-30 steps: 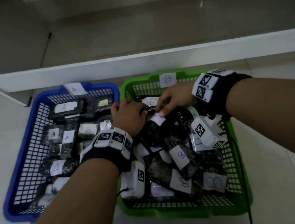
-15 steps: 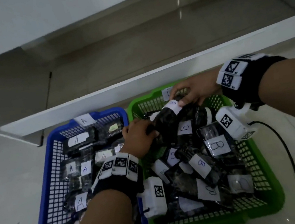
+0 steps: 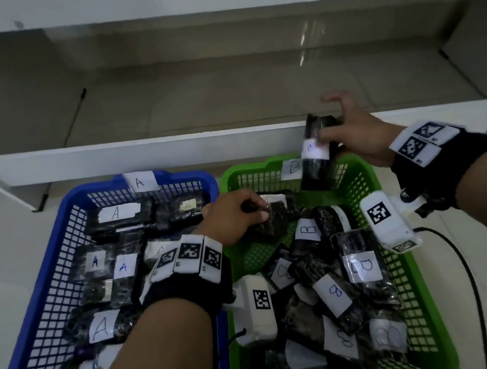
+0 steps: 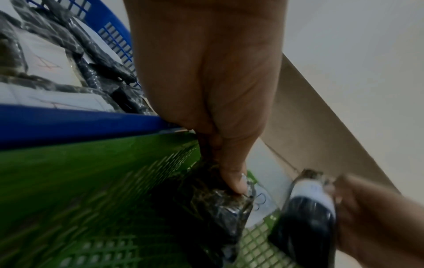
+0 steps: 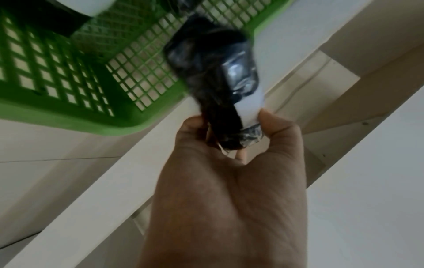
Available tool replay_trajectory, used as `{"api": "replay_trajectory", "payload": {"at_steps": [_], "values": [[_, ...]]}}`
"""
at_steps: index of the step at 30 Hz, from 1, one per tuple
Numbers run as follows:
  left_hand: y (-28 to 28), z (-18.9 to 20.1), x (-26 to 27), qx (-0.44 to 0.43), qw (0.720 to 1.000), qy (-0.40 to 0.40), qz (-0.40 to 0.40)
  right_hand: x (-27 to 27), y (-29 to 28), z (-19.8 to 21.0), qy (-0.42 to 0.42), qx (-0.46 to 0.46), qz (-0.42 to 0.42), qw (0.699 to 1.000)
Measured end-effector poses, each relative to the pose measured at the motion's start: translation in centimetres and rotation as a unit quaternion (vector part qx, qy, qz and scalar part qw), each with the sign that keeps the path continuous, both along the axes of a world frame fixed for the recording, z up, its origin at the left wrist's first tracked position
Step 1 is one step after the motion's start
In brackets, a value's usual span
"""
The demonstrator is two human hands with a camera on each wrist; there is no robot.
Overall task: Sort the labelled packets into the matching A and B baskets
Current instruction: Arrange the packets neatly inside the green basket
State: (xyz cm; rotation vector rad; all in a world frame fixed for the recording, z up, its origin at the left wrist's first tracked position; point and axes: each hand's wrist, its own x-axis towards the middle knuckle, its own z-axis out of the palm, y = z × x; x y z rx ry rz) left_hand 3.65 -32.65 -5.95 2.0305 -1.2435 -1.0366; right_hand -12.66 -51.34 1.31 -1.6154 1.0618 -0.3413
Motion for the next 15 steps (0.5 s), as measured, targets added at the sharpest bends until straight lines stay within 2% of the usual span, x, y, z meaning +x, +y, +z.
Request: {"api": "replay_trajectory", "payload": {"at_steps": [3, 5, 8, 12, 13, 15], "values": [[-0.1, 1.6, 0.1, -0.055, 0.995, 0.066, 0.046, -0.4, 0.3, -0.8, 0.102, -0.077, 0.091, 0.988], [-0.3, 2.3, 0.2, -0.108, 0.990, 0.054, 0.071, -0.5, 0.2, -1.3, 0.142, -0.111, 0.174, 0.968], [-1.2, 1.9, 0.0, -0.147, 0.985, -0.045, 0.081, -0.5, 0.2, -1.2, 0.166, -0.130, 0.250, 0.945], [-1.8, 0.0, -1.5, -0.074, 0.984, -0.160, -0.001, -0.5, 0.4, -1.4, 0.247, -0.204, 0.332, 0.887], [-1.8, -0.5, -1.8, -0.059, 0.980, -0.190, -0.025, -0.6, 0.4, -1.6, 0.259, -0.219, 0.331, 0.880], [-1.7, -1.2, -2.3, -0.048, 0.973, -0.220, -0.042, -0.9, 0.6, -2.3, 0.263, -0.207, 0.324, 0.885]]}}
